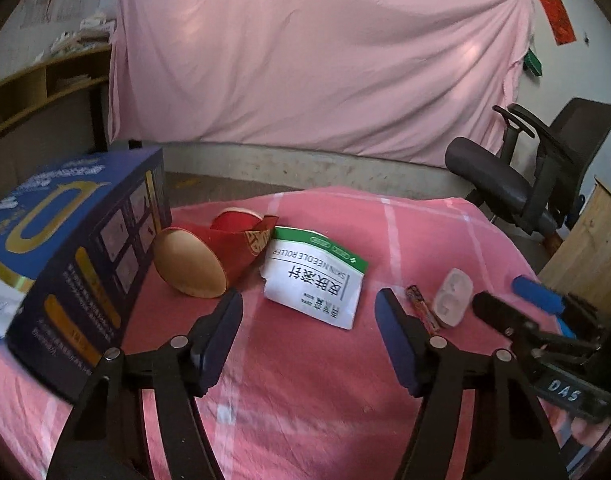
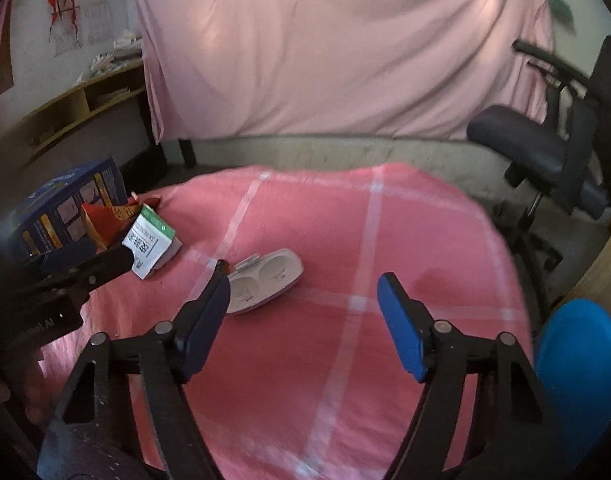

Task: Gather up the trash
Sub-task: 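Grasp the white plastic holder with the right tool, then lift the white holder with the right tool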

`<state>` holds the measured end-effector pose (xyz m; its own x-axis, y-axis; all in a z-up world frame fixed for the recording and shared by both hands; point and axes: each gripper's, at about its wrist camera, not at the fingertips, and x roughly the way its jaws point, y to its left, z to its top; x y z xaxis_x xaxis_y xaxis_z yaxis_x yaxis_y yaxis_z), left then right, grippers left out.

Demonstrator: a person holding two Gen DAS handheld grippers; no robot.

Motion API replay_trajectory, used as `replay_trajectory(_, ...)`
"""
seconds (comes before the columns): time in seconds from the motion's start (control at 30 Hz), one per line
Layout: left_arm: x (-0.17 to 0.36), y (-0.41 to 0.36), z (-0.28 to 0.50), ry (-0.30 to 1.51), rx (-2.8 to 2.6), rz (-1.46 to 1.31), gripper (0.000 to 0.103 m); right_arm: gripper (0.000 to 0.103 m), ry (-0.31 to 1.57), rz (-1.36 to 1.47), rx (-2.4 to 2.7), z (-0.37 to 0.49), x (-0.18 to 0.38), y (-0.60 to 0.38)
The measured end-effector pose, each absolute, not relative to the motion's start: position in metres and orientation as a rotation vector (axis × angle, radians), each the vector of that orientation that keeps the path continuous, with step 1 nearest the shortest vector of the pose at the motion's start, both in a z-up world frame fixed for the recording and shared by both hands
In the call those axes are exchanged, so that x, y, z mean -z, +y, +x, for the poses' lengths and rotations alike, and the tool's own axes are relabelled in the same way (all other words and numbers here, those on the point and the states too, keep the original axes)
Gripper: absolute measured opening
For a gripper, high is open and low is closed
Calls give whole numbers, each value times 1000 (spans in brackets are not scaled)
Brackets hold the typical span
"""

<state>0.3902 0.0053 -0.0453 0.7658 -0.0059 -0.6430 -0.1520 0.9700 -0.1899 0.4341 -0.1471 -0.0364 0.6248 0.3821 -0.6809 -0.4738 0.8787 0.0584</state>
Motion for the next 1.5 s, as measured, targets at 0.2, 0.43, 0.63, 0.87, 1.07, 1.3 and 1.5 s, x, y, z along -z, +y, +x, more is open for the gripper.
replay_trajectory(0.2, 51, 20, 398, 740, -71, -300, 62, 88, 847, -114, -541, 452, 51, -138)
replay_trajectory(0.43, 49, 19, 407, 752, -72, -285, 62, 82, 863, -127, -572, 452, 52, -133)
replay_trajectory(0.63, 50, 12, 414, 768, -74, -242, 52, 71, 862, -125, -595, 450, 51, -131)
replay_trajectory(0.87, 54, 7, 418, 768, -73, -244, 50, 49, 868, -115, -632, 447, 52, -126)
replay_trajectory(1.07, 52, 9, 416, 753, -64, -263, 40, 44, 866, -98, -643, 446, 52, -128)
replay_trajectory(1.3, 50, 9, 409, 738, -58, -257, 30, 35, 861, -88, -652, 442, 52, -127)
replay_trajectory(1.5, 48, 10, 405, 720, -26, -251, 22, 33, 834, -66, -642, 438, 49, -133)
